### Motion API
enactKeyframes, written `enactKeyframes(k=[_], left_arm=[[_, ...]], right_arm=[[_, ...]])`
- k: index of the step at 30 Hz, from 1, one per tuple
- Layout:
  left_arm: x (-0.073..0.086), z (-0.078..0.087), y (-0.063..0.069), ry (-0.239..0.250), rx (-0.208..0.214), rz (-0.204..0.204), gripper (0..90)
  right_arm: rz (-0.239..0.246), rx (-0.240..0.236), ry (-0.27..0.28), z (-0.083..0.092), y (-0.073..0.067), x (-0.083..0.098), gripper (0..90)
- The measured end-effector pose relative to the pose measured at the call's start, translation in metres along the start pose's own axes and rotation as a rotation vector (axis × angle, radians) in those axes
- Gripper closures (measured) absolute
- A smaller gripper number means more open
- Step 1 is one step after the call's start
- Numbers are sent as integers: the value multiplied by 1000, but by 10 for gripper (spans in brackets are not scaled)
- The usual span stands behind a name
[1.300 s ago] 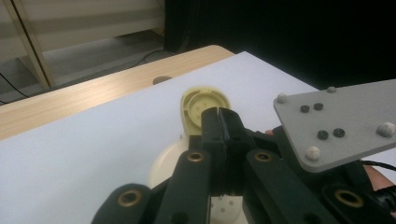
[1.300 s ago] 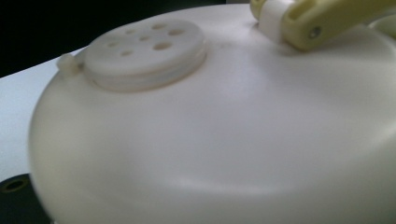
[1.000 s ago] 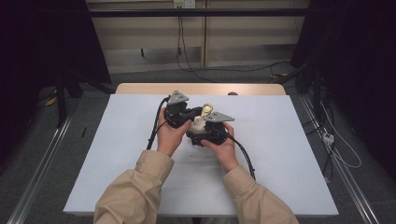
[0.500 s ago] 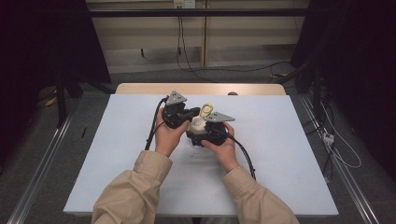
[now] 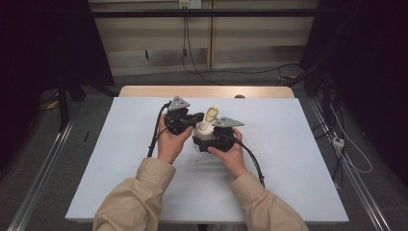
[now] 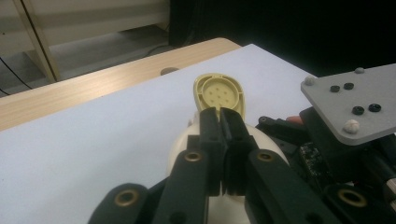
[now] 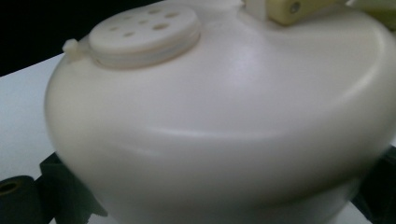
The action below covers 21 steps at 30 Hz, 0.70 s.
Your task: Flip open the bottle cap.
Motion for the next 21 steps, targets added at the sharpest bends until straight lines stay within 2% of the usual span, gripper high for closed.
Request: enactKeyframes(k=[9, 12, 17, 21], left_arm=[[4, 5, 1, 4, 10, 28, 732], [5, 7, -1, 0, -2, 43, 631], [6, 11, 0, -17, 5, 50, 474], [7, 17, 1, -13, 7, 48, 394]], right_arm=[[2, 9, -10, 2, -1, 3, 25], [-2, 17, -15, 3, -1, 5, 22], [2, 8, -31, 9, -1, 9, 29], [7, 3, -49, 15, -1, 15, 30]])
Point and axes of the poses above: each handheld gripper's, and its own axes: z roughly backward along the jaws, x roughly out of its underside, y roughly to its right, the point moved 10 cm from there along -z, roughly forward along the jaws, and after that the axes turned 4 degrees about -x, right-handed, at the moved point
